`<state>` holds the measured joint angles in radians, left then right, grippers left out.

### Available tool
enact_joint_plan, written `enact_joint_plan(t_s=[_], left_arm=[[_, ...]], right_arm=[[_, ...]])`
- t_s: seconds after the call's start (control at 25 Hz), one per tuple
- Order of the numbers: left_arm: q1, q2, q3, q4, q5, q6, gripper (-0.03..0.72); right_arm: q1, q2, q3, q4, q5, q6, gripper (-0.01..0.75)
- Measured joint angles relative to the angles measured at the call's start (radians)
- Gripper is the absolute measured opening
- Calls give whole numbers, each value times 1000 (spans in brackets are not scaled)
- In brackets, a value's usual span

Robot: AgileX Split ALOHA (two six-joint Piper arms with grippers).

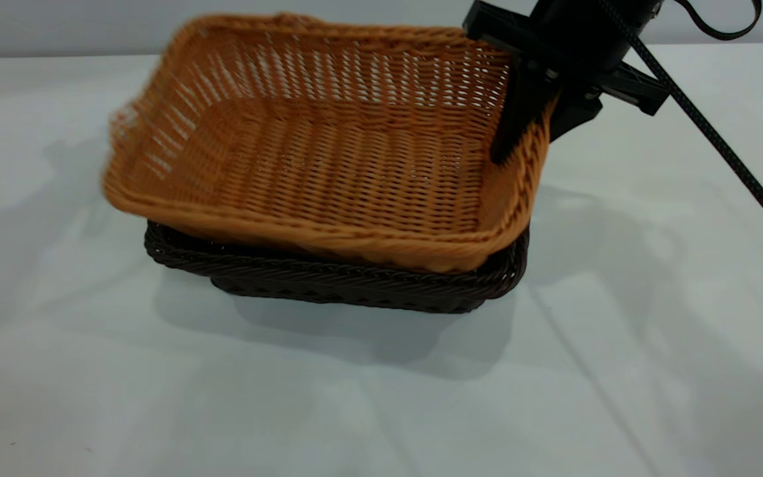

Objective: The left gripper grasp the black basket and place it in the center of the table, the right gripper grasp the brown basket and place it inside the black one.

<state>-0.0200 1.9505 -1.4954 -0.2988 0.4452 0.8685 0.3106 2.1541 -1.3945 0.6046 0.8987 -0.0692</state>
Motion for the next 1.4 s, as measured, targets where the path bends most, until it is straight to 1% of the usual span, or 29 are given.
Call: enact_joint_plan(t_s=[0.16,0.24,0.28,0.36,0.56,0.64,0.68,0.84,0.96,1.2,1.32,1.4], left_arm=[[0,0,0,0,-1,0,489],[0,0,0,0,-3,0,489],[0,0,0,0,-3,0,489],[0,0,0,1,-7,0,489],[0,-12,0,1,-16,0,489],[0,-36,0,1,-18,0,489],[0,-55,0,1,-18,-4,489],[0,-174,0,2,4,-61,489],[0,-300,0,2,72,-131,489],[0,-558,0,4,353,-299,489],[0,-667,0,6,467,-360,489],[0,-728,0,8,533,-409,489]], right_arm=[[-1,34,-31,-59,1,40,75],[-1,43,-34,-60,1,46,104],[-1,44,-34,-60,1,49,130],[-1,45,-34,-60,1,48,208],[-1,40,-34,-63,1,-18,468],[-1,20,-34,-81,1,-29,534],[-1,5,-35,-102,2,-30,556],[-2,-135,-69,-231,32,11,578],[-3,-298,-89,-310,62,45,581],[-2,-669,-91,-328,151,59,581],[-2,-829,-88,-326,215,59,581],[-2,-933,-61,-323,245,59,581]])
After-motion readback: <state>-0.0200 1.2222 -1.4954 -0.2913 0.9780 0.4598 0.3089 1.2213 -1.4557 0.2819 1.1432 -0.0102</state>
